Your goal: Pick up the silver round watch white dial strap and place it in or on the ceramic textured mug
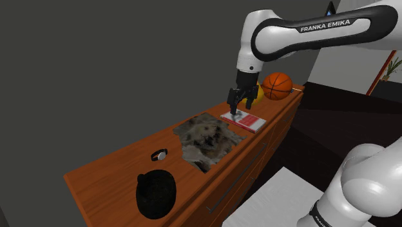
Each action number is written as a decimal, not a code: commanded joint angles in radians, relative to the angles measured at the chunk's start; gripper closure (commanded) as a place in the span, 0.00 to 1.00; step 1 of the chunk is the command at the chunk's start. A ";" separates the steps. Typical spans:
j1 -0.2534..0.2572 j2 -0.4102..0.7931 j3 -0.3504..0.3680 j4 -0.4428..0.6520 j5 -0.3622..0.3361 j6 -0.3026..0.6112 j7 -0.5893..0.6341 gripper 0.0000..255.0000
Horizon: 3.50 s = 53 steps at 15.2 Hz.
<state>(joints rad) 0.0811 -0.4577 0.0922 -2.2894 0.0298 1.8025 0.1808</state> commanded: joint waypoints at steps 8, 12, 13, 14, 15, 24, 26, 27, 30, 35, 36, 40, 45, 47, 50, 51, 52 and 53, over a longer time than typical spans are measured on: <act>0.051 0.304 0.050 0.143 0.081 0.142 0.020 0.00; 0.074 0.439 0.073 0.233 0.108 0.181 0.028 0.00; 0.080 0.473 0.079 0.258 0.114 0.189 0.030 0.00; 0.085 0.508 0.085 0.284 0.119 0.196 0.032 0.00; 0.091 0.542 0.091 0.312 0.124 0.202 0.034 0.00; 0.149 0.850 0.135 0.602 0.147 0.214 0.057 0.00; 0.152 0.858 0.136 0.587 0.147 0.238 0.057 0.00; 0.154 0.862 0.136 0.579 0.147 0.250 0.057 0.00; 0.159 0.877 0.137 0.560 0.147 0.284 0.057 0.00; 0.162 0.885 0.138 0.551 0.147 0.303 0.057 0.00; 0.162 0.885 0.138 0.551 0.147 0.303 0.057 0.00; 0.162 0.885 0.138 0.551 0.147 0.303 0.057 1.00; 0.162 0.885 0.138 0.551 0.147 0.303 0.057 1.00; 0.162 0.885 0.138 0.551 0.147 0.303 0.057 1.00; 0.162 0.879 0.138 0.555 0.147 0.292 0.059 1.00; 0.161 0.873 0.139 0.560 0.147 0.281 0.061 1.00; 0.161 0.867 0.139 0.565 0.147 0.270 0.063 1.00; 0.160 0.861 0.139 0.571 0.147 0.259 0.065 1.00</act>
<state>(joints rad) 0.2417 0.4056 0.2316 -1.7279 0.1780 2.0733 0.2438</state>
